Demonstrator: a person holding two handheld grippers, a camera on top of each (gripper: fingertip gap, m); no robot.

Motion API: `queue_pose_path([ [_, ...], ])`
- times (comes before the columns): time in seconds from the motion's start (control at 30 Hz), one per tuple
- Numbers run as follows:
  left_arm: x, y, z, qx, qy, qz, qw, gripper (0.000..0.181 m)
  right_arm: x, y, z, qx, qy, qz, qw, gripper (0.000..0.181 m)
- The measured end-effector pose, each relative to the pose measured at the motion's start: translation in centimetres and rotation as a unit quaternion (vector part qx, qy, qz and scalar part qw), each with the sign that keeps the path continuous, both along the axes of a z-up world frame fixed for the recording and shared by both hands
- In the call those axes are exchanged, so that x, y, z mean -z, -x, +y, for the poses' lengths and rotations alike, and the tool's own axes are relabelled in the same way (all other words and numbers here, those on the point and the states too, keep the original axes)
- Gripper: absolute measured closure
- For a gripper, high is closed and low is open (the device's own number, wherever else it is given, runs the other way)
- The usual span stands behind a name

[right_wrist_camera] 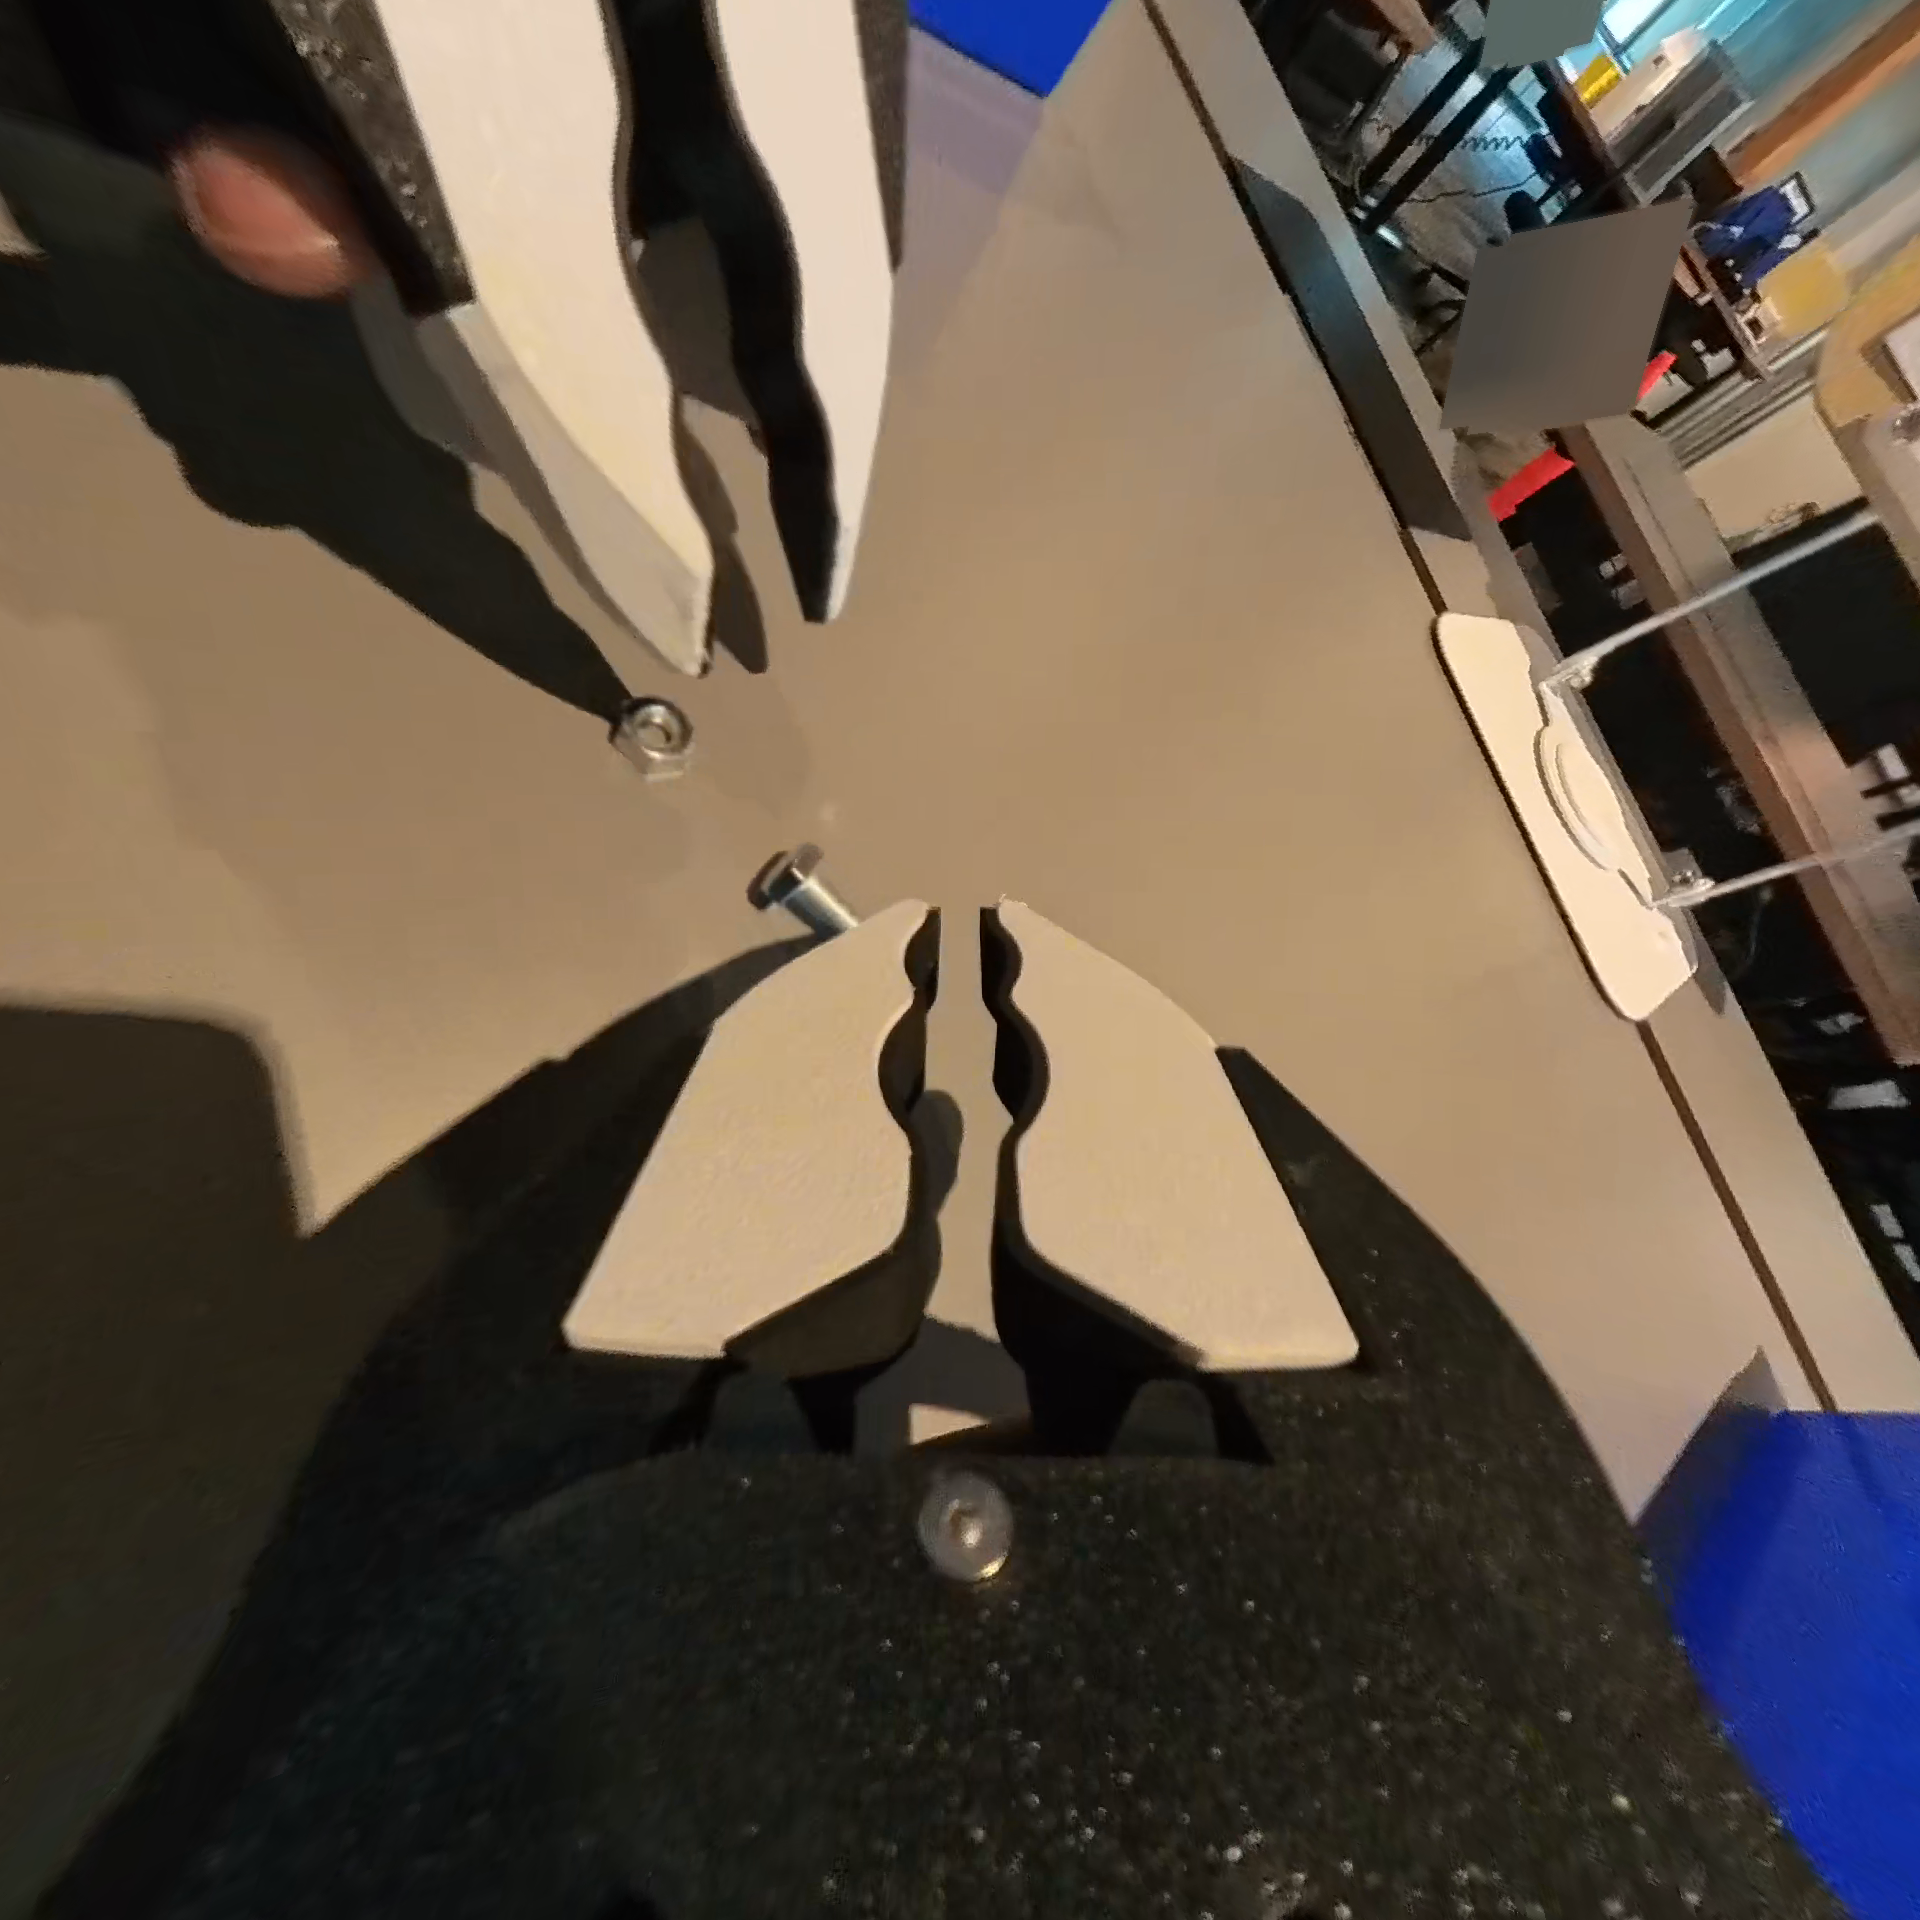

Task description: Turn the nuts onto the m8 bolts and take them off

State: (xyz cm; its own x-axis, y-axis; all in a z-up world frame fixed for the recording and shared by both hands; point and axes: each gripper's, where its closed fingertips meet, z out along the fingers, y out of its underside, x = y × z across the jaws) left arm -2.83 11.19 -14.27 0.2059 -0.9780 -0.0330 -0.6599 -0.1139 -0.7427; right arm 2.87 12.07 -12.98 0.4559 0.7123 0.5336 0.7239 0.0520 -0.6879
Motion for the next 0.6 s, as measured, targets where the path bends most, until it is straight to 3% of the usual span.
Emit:
queue_pose_path([
  [0.37,1.4,-0.5,-0.8,-0.004,-0.016,0.075,0.997,0.151,-0.5,-1.7,0.4,0.039,-0.027,0.045,0.998,0.175],
  [0.6,1.0,-3.1,-0.4,-0.029,-0.021,0.078,0.996,0.151,-0.8,-2.1,0.7,0.054,-0.036,0.054,0.996,0.175],
])
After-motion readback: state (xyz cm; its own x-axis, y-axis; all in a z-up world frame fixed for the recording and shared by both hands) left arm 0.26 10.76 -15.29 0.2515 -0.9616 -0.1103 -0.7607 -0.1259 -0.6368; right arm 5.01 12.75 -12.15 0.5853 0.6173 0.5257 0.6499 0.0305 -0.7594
